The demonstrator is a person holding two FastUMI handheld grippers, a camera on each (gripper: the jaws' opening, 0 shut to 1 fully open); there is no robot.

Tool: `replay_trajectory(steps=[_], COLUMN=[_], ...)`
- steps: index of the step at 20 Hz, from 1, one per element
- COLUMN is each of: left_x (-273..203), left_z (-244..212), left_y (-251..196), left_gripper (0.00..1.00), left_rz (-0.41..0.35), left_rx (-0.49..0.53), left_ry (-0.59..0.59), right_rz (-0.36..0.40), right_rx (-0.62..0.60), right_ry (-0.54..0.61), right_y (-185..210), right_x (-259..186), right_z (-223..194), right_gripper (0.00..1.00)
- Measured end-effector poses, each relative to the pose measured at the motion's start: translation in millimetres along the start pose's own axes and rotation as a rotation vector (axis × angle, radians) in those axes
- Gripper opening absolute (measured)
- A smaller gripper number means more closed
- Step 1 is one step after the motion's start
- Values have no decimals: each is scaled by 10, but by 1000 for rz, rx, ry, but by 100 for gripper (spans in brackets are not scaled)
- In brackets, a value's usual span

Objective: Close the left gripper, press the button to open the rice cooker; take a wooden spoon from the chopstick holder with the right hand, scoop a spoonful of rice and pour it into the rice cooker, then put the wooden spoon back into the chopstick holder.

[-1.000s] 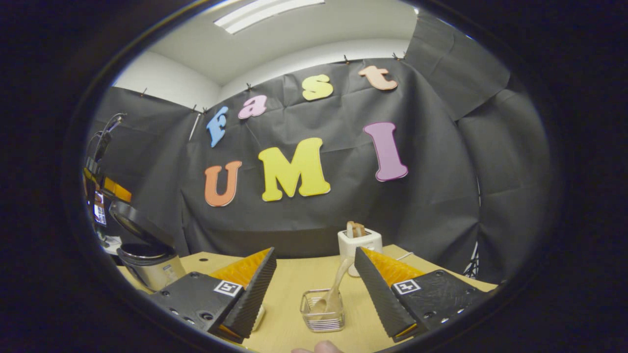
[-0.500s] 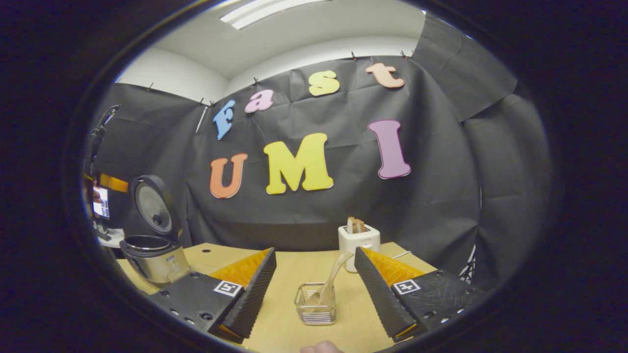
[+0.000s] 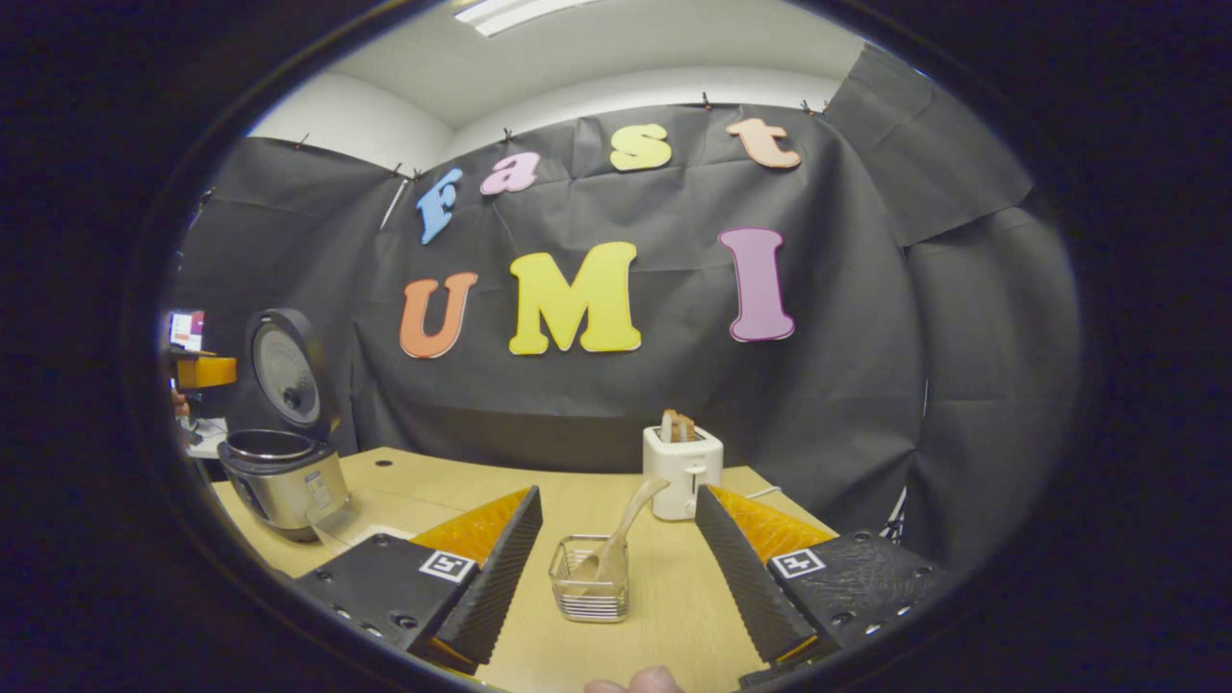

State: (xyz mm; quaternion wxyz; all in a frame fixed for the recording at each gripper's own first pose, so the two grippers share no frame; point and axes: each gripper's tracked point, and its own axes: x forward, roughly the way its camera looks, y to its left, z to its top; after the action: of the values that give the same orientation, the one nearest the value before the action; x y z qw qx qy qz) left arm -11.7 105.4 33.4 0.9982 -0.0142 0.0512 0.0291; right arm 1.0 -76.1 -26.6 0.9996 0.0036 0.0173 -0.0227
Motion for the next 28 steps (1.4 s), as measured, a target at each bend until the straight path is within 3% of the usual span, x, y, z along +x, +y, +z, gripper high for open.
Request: replay_trajectory(steps=[2, 4, 6, 8, 11, 12, 15, 17, 18, 22, 26, 28], left_x=[-3, 41, 111, 197, 348, 393, 502, 530, 527, 472, 449, 448], left_z=[5, 50, 48, 7, -104, -147, -163, -180, -188, -136, -128, -137], left_y=[-129, -175, -179, -274, -358, -400, -550, -548, -507, -410, -349, -287], left_gripper=[100, 99, 99, 99, 95, 99, 99, 99, 99, 99, 99, 99], left_rz=[-38, -40, -25, -37, -44, -47, -78, -79, -68, -41, -30, -21], left_rx=[-43, -32, -30, -37, -19, -11, -14, -27, -33, -23, -12, -10], left_ry=[-15, -63, -82, -83, -69, -60, -60, -65, -65, -82, -85, -84], right_rz=[24, 41, 23, 12, -1, -6, -32, -43, -38, 2, 88, 129], right_rx=[15, 44, 38, 57, 96, 107, 125, 109, 104, 129, 175, 201], right_ry=[15, 39, 74, 87, 107, 117, 148, 154, 159, 207, 296, 339], right_y=[39, 33, -46, -124, -245, -291, -443, -525, -538, -500, -253, -145], right_x=[65, 134, 197, 238, 347, 384, 417, 430, 457, 706, 1099, 1304], right_z=[-58, -147, -233, -261, -336, -366, -455, -463, -480, -577, -753, -851], right_gripper=[92, 95, 91, 96, 92, 91, 96, 91, 95, 96, 92, 96])
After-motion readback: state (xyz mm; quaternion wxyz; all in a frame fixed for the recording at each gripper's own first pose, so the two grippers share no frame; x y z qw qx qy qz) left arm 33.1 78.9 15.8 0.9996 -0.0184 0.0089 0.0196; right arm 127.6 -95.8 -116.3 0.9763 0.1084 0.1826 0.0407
